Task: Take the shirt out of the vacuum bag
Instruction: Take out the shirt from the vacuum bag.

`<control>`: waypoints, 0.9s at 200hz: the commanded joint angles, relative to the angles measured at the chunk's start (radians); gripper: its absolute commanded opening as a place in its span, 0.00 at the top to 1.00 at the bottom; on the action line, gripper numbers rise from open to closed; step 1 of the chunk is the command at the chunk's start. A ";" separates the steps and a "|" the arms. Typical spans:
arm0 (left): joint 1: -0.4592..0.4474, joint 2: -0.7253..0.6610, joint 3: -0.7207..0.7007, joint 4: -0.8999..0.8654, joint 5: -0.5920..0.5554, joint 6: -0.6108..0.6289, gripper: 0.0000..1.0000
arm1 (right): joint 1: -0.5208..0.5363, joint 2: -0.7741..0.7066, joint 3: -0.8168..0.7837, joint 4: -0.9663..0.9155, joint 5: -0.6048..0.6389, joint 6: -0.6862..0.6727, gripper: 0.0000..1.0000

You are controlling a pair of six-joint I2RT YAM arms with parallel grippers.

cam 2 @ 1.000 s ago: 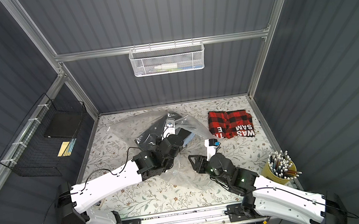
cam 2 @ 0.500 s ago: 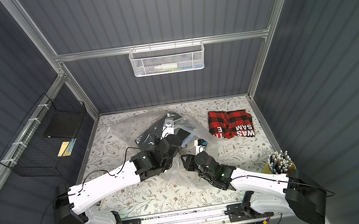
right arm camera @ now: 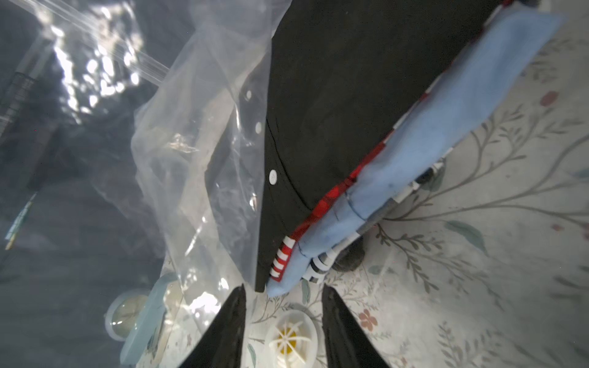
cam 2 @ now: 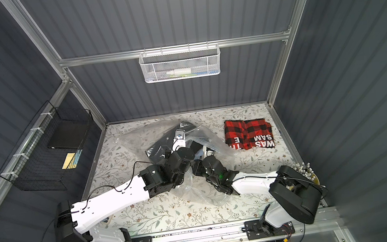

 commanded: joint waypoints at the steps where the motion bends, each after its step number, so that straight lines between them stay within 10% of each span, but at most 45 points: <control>1: 0.003 -0.045 -0.017 -0.010 0.004 -0.024 1.00 | -0.027 0.054 0.053 0.093 -0.083 -0.011 0.58; 180: -0.004 -0.081 -0.017 -0.039 0.001 -0.006 1.00 | -0.149 0.328 0.181 0.173 -0.207 0.049 0.59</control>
